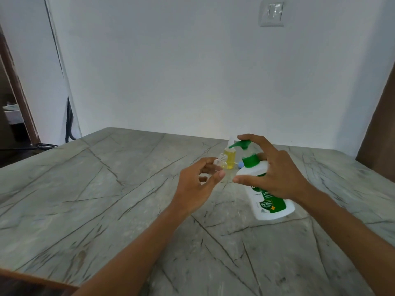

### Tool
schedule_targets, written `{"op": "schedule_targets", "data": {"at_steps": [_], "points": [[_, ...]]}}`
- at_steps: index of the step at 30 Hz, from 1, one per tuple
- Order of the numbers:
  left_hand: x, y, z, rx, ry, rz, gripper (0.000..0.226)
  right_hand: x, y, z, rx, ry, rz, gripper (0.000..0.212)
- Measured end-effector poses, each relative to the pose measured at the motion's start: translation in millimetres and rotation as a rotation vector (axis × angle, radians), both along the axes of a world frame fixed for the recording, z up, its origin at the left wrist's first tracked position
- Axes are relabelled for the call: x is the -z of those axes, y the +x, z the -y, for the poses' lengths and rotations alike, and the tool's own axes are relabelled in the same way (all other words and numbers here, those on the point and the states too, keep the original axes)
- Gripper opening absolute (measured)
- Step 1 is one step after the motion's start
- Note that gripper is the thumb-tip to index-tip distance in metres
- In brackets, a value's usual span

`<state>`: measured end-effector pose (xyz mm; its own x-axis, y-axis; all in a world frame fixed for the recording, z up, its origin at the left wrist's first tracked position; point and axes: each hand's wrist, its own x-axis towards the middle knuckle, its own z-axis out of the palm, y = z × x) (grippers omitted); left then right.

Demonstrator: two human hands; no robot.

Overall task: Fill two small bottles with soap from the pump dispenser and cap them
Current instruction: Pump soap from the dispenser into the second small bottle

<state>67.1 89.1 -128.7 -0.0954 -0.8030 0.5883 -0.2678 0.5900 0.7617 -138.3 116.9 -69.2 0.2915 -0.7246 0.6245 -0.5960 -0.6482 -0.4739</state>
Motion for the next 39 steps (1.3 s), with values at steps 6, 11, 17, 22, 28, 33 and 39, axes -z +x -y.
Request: {"op": "schedule_targets", "data": {"at_steps": [6,11,17,22,28,33,39], "points": [[1.7,0.1,1.8,-0.034,-0.03,0.012,0.034,1.2,-3.1,10.8,-0.003,0.016,-0.069,0.075],[0.9,-0.2,3.1,-0.058,-0.04,0.026,0.03,-0.2,-3.1,15.6,-0.046,0.012,-0.117,0.073],[1.9,0.0,6.1,-0.069,-0.051,0.032,0.033,-2.9,-3.1,16.4,-0.044,0.011,-0.215,0.072],[2.5,-0.1,6.9,-0.074,-0.065,0.053,0.036,-1.8,-0.5,17.9,-0.014,0.011,-0.204,0.07],[2.6,-1.0,6.9,-0.104,-0.093,0.079,0.036,-1.2,0.2,18.8,0.019,-0.001,-0.197,0.067],[3.7,-2.5,6.0,-0.102,-0.115,0.104,0.038,-1.2,0.9,17.4,0.05,0.02,-0.171,0.063],[6.6,-2.5,7.1,-0.087,-0.105,0.088,0.041,0.0,-0.7,19.3,0.043,0.06,-0.193,0.067]]}}
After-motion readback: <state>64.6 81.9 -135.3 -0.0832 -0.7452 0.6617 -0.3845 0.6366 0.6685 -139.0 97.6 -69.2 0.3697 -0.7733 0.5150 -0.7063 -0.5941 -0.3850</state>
